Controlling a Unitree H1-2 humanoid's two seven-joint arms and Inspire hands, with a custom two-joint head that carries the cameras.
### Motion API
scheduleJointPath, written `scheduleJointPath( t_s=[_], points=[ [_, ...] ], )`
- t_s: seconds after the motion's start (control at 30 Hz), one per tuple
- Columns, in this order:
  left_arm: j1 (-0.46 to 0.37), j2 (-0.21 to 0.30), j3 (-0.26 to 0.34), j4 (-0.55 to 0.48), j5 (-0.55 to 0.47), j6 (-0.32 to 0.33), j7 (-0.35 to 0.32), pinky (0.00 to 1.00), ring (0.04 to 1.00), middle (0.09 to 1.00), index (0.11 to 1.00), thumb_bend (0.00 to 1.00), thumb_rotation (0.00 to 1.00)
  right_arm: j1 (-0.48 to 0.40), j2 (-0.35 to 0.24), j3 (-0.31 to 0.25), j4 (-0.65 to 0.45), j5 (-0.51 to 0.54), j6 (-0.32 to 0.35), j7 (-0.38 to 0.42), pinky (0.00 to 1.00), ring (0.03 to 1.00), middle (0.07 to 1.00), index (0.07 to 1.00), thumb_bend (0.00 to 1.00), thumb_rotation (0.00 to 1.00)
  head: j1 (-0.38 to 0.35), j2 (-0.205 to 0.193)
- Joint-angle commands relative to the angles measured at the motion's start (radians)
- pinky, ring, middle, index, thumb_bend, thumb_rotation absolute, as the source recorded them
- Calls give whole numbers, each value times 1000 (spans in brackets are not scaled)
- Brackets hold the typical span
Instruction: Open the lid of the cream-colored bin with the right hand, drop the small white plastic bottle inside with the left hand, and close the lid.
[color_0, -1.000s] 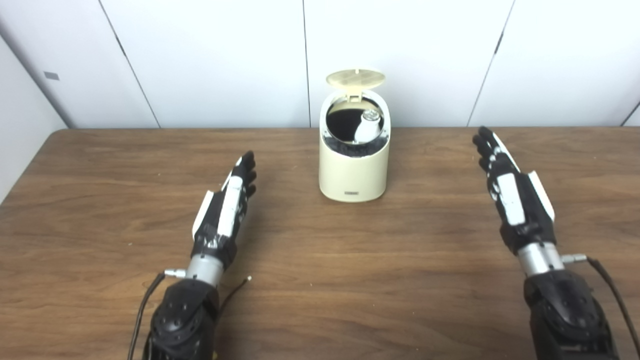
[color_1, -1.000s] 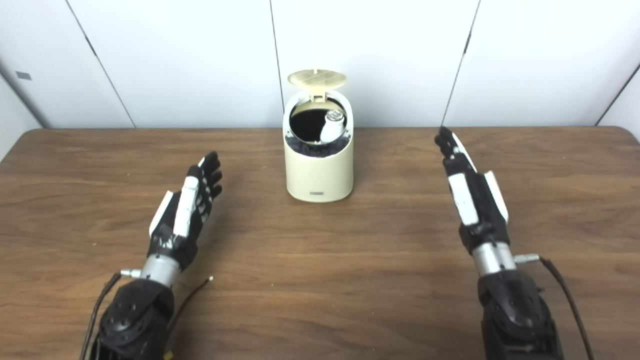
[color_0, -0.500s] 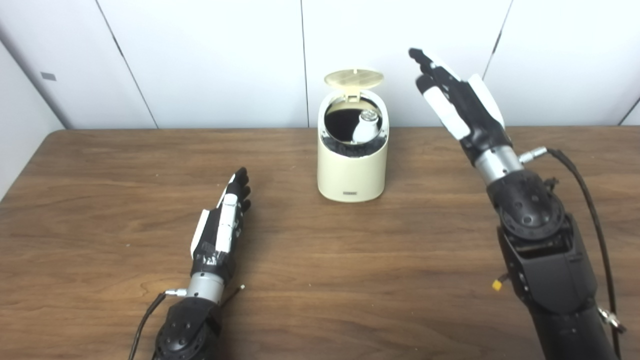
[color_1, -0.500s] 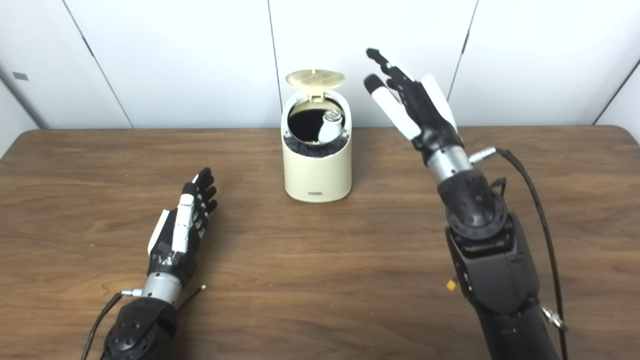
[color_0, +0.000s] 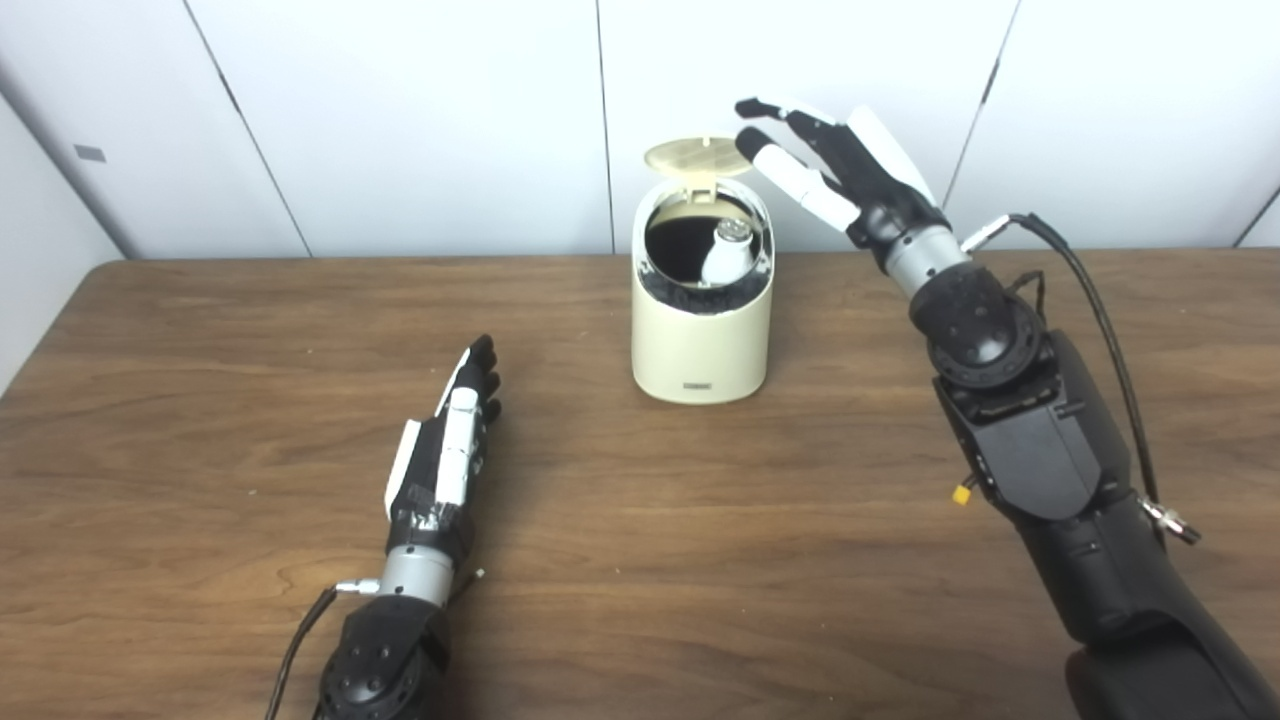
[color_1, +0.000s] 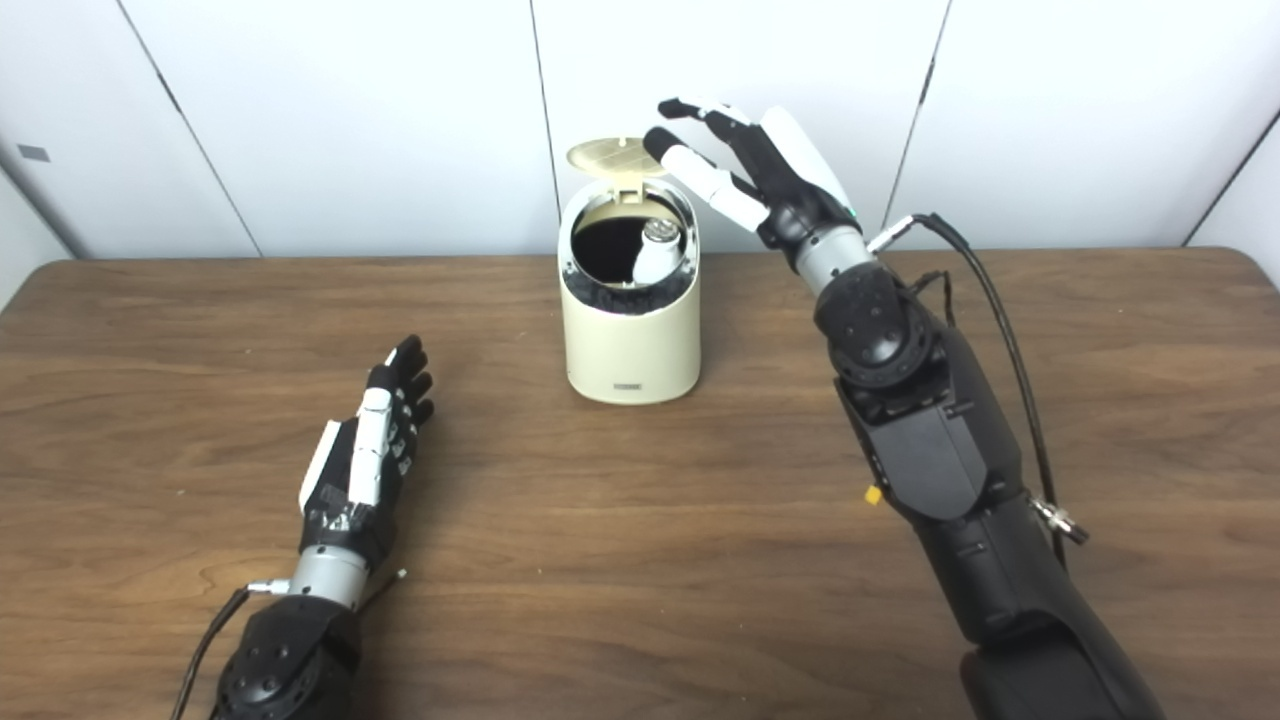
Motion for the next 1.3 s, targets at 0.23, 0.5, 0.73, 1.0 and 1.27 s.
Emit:
scheduleJointPath(
  t_s=[0.23,0.5,0.73,1.0,1.27],
  points=[
    [-25,-1,-9,-29,8,-29,11,1000,1000,1000,1000,548,1000,-45,-17,29,-23,-78,-47,-3,954,1000,974,762,580,1000,-3,0],
    [-25,0,-12,-24,9,-35,10,1000,1000,1000,999,556,1000,0,-40,28,-91,-98,-22,28,979,1000,993,659,606,1000,-4,0],
    [-24,4,-17,-27,17,-29,11,1000,1000,1000,1000,559,1000,41,-52,23,-158,-100,-33,55,1000,1000,989,638,591,1000,-1,3],
    [-23,2,-14,-27,6,-25,8,1000,1000,1000,1000,581,1000,94,-53,21,-249,-99,-13,87,1000,1000,990,651,572,1000,1,6],
    [-25,2,-15,-27,6,-27,9,1000,1000,1000,1000,588,1000,119,-58,48,-264,-120,-38,116,997,1000,978,693,603,1000,3,12]
  ],
)
